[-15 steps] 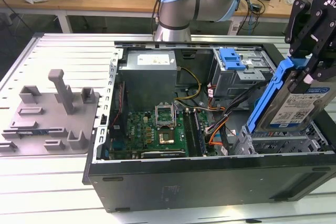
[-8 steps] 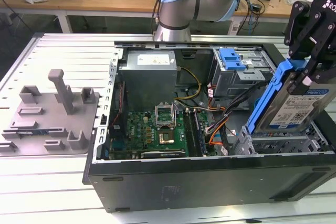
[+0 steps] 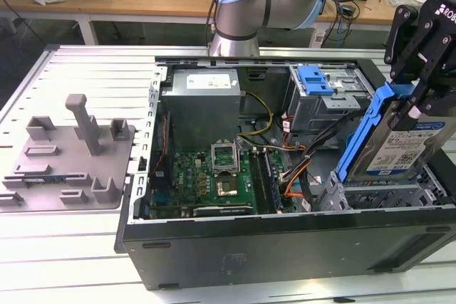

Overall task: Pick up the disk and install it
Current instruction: 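Insert the disk into the insertion slot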

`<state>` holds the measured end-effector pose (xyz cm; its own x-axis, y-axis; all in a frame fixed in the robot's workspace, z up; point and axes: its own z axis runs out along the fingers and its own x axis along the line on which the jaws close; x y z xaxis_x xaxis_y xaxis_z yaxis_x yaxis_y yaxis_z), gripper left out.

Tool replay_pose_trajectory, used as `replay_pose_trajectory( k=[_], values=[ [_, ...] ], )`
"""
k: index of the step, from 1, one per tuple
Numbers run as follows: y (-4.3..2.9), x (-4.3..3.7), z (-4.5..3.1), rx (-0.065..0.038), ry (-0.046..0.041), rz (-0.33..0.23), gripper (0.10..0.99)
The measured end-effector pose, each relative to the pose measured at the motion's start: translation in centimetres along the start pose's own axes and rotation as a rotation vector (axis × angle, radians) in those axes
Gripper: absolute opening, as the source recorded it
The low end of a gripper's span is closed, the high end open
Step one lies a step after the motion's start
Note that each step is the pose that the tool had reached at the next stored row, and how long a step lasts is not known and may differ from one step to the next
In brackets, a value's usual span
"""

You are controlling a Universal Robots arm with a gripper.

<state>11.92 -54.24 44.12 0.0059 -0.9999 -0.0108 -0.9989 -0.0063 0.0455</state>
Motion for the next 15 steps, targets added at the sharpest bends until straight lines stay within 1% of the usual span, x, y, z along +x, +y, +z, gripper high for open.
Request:
replay_pose_trajectory(
  k=[2,3,5,7,10,13,15],
  values=[
    [0.00,0.00,0.00,0.000,0.0001,0.000,0.369],
    [0.00,-0.01,-0.03,0.000,0.0015,0.001,0.369],
    [0.00,0.01,-0.11,0.000,0.0054,0.002,0.369],
    [0.01,-0.01,-0.37,0.000,0.0102,0.003,0.369],
    [0.03,-0.02,-0.49,0.000,0.0190,0.004,0.369],
    [0.02,-0.12,-0.41,0.000,0.0197,0.004,0.369],
    [0.02,-0.39,-0.39,0.000,0.0197,0.004,0.369]
  ],
)
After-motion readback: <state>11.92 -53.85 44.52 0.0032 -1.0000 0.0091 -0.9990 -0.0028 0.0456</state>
